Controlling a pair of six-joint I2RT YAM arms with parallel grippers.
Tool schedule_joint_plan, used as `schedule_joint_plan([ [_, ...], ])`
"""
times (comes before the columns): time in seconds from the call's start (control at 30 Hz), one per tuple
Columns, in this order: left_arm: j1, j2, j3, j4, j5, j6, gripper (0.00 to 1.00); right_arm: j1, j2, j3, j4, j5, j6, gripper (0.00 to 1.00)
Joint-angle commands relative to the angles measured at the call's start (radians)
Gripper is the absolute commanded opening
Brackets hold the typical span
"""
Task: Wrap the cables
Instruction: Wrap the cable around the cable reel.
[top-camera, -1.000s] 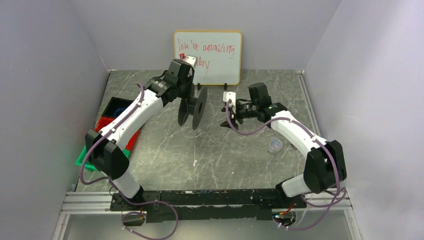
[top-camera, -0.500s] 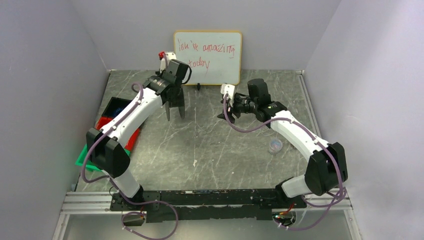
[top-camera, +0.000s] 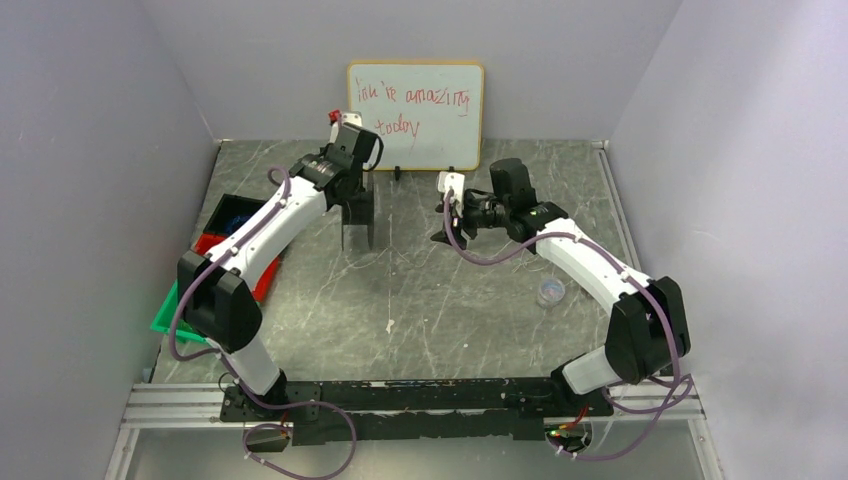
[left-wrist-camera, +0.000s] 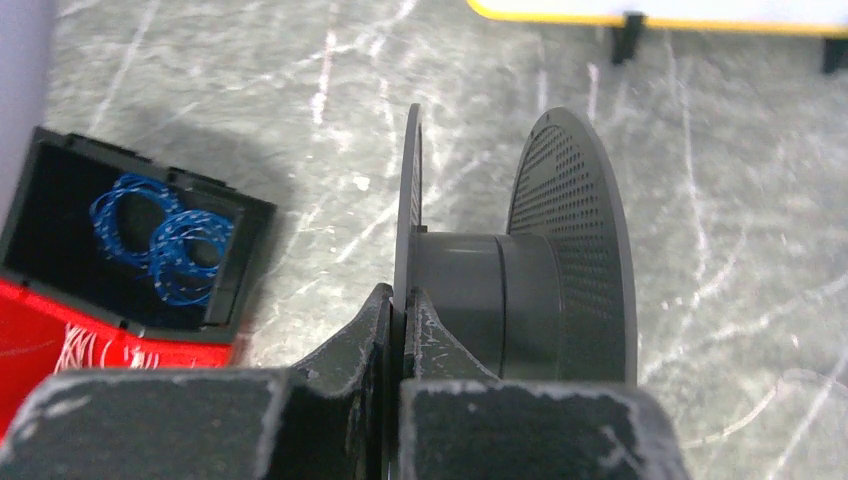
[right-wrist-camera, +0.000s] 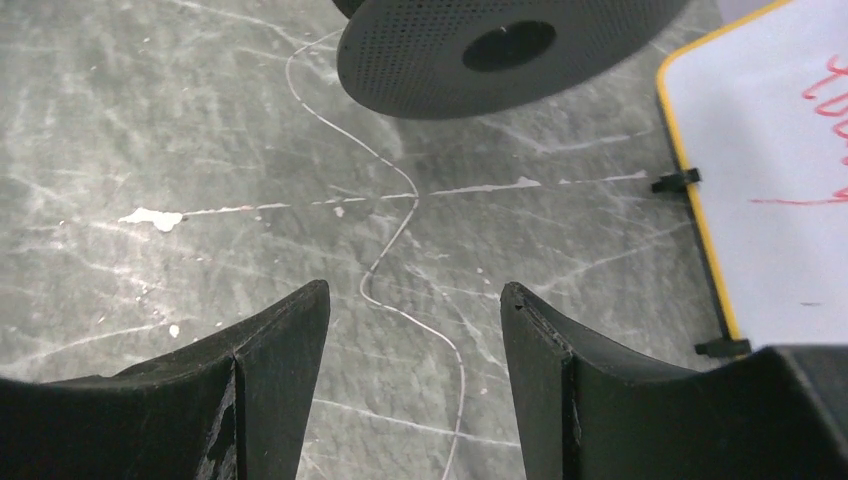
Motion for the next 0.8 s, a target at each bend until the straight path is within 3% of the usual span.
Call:
schedule_joint_plan([
  [0.0,0.026,-0.122,-0.02,0.127,0.291,0.133,0.03,0.004,-0.02,-0.042,-0.004,-0.143,-0.097,0.67],
  [0.2,0.079,-0.222,-0.062,0.175,0.508,0.205,0.03,0.005,-0.007,-0.09,-0.069,-0.221,-0.257,0.67],
  [0.37,0.118,-0.259,-0.076,0.19,0.655,0.214,0.02,0.01,0.043,-0.112,-0.006,-0.207,-0.219,0.67],
  [0.57,0.132,-0.261,-0.038,0.163,0.765,0.21,0.03,0.047,0.089,-0.145,0.143,-0.086,-0.149,0.66],
  [0.77,0.148,-0.257,0.034,0.131,0.891,0.223,0.03,0.087,0.164,-0.077,0.115,-0.062,-0.131,0.67],
])
